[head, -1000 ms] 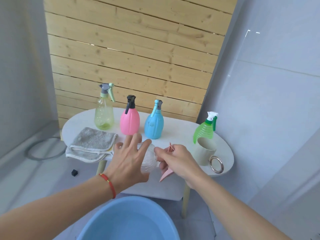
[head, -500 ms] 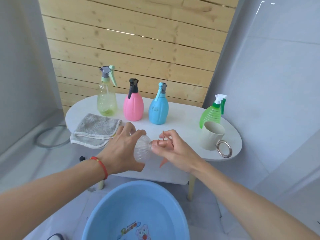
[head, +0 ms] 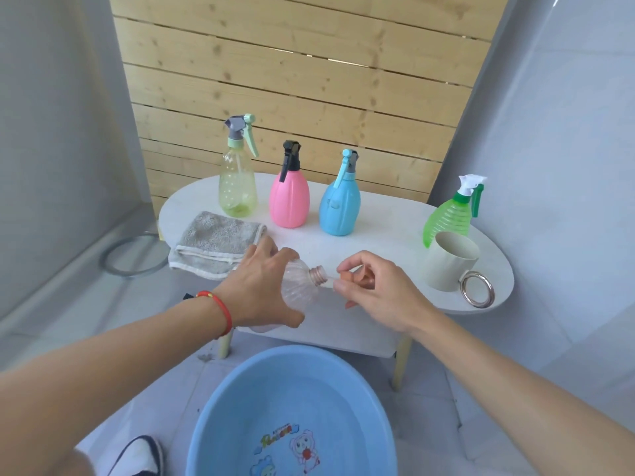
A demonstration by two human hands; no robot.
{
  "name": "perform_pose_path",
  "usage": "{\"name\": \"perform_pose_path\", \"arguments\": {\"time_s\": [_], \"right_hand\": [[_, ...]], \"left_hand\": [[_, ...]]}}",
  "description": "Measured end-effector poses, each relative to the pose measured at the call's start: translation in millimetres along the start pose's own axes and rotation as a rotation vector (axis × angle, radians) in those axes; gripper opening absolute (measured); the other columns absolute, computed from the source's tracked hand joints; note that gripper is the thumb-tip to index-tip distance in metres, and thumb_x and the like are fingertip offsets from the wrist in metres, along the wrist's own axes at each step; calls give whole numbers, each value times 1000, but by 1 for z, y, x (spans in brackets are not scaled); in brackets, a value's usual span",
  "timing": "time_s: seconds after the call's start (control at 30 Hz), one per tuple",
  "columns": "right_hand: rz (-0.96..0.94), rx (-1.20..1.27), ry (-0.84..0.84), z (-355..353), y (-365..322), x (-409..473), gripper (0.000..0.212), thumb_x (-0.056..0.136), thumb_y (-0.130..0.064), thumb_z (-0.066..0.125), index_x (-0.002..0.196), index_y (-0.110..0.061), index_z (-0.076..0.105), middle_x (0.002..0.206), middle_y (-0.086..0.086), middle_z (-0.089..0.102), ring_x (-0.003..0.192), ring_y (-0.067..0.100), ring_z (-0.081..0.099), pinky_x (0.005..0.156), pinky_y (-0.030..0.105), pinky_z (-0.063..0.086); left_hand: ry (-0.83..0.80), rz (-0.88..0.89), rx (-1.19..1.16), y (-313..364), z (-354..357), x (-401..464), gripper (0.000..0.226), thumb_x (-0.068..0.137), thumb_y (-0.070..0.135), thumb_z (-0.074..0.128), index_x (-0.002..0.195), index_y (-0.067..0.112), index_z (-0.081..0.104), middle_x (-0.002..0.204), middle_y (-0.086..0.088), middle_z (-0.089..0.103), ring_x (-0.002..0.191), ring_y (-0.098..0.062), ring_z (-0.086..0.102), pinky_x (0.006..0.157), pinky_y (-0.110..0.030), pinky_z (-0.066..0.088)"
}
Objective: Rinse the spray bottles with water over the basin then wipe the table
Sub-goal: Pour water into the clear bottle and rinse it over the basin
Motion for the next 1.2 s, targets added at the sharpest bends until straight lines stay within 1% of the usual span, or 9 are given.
{"name": "perform_pose_path", "arguments": {"time_s": [0.07, 0.17, 0.33, 0.5, 0.57, 0.73, 0.9, 1.1, 1.2], "right_hand": [[42, 65, 12, -9, 10, 2, 18, 91, -22, 79, 102, -13, 68, 79, 11, 63, 77, 14, 72, 73, 48, 65], [66, 119, 24, -26, 25, 6, 16, 91, -18, 78, 101, -9, 68, 85, 24, 69, 78, 25, 72, 74, 52, 65], [67, 129, 131, -48, 45, 14, 11, 97, -17, 71, 105, -12, 65, 89, 24, 66, 83, 28, 71, 80, 48, 65], [100, 87, 200, -40, 53, 30, 14, 98, -25, 70, 103, -13, 65, 95, 21, 68, 81, 20, 69, 74, 45, 66], [85, 67, 210, -38, 52, 41, 14, 97, -24, 72, 103, -14, 65, 93, 16, 67, 85, 25, 67, 72, 45, 66], [-29, -301, 116, -37, 48, 59, 19, 96, -30, 72, 111, -26, 60, 96, -10, 65, 93, 10, 69, 85, 32, 54], [-261, -755, 44, -26, 58, 60, 25, 94, -26, 73, 115, -23, 59, 96, -11, 65, 97, 21, 58, 82, 39, 47], [-261, -800, -27, -19, 69, 59, 37, 97, -29, 71, 132, -20, 62, 114, -6, 68, 110, 23, 56, 91, 41, 48], [-286, -815, 44, -27, 62, 53, 37, 98, -35, 67, 132, -21, 63, 120, -5, 67, 112, 24, 57, 90, 42, 49]], "left_hand": [[-27, -77, -34, -10, -3, 0, 104, 59, 49, 87, 147, 23, 40, 121, -1, 32, 116, -23, 39, 97, -29, 39], [-30, -163, -16, -28, -10, -2, 107, 60, 49, 87, 150, 22, 36, 121, -2, 33, 119, -25, 38, 100, -34, 42], [-48, -310, 4, -49, -16, -8, 107, 64, 49, 85, 151, 19, 31, 120, -4, 31, 123, -31, 37, 96, -35, 39], [-44, -348, -18, -53, -18, -11, 105, 65, 49, 84, 152, 21, 31, 117, -3, 27, 121, -30, 36, 92, -34, 36], [-41, -349, -26, -50, -19, -11, 106, 66, 49, 83, 153, 22, 30, 118, -3, 27, 124, -31, 36, 95, -35, 37], [-42, -338, -34, -43, -21, -8, 106, 67, 51, 82, 154, 23, 28, 127, -6, 31, 126, -30, 36, 93, -34, 37], [-35, -315, -32, -40, -21, -8, 103, 68, 50, 82, 153, 24, 29, 125, -5, 31, 123, -30, 36, 91, -32, 34], [-32, -295, -41, -38, -17, -7, 105, 65, 51, 83, 152, 24, 31, 121, -4, 31, 121, -28, 37, 94, -33, 37], [-33, -279, -70, -35, -14, -7, 104, 64, 52, 84, 150, 23, 34, 120, -3, 32, 117, -26, 40, 93, -32, 40]]}}
Point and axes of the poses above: each hand's wrist, its own x-axis towards the middle knuckle, its own z-axis out of the palm, y = z × x, the point moved 4 cm from there along x, towards the middle knuckle
